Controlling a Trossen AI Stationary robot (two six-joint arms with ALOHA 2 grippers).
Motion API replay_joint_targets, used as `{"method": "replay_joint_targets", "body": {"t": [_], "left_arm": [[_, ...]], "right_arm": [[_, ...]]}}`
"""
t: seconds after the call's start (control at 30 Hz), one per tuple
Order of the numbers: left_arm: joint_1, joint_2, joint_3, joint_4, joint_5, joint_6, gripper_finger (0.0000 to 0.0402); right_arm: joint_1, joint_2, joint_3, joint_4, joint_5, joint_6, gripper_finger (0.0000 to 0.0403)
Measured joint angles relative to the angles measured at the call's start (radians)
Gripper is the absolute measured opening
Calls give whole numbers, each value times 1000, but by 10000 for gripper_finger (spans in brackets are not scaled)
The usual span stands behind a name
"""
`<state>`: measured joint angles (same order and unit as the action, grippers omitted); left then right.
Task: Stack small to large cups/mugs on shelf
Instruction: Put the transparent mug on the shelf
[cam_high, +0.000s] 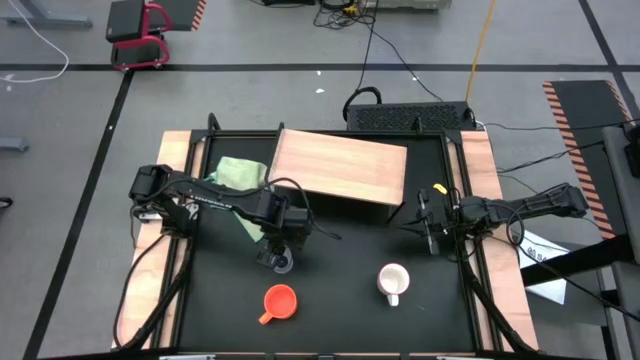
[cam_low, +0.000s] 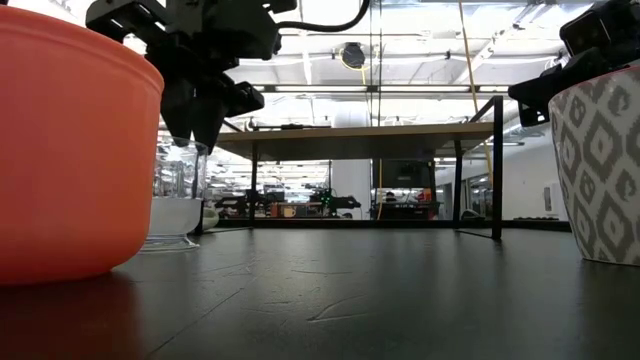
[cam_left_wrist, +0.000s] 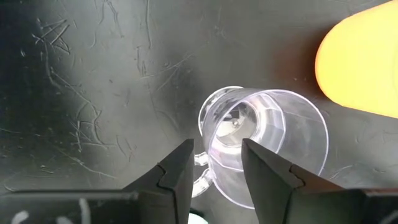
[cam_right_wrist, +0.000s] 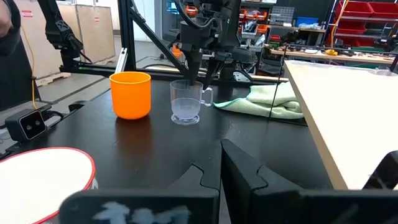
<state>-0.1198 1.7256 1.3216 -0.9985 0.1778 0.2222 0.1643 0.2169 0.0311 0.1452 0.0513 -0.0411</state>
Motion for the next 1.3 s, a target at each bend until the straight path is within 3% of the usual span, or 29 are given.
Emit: {"method": "replay_joint_targets", "body": {"t": [0.67, 1.3], "left_arm": [[1, 0, -3, 8, 44, -23, 136], [1, 9, -4, 6, -25, -24, 136]], "right_arm": [[0, 0, 0, 0, 0, 2, 0], [0, 0, 0, 0, 0, 2, 0]]}}
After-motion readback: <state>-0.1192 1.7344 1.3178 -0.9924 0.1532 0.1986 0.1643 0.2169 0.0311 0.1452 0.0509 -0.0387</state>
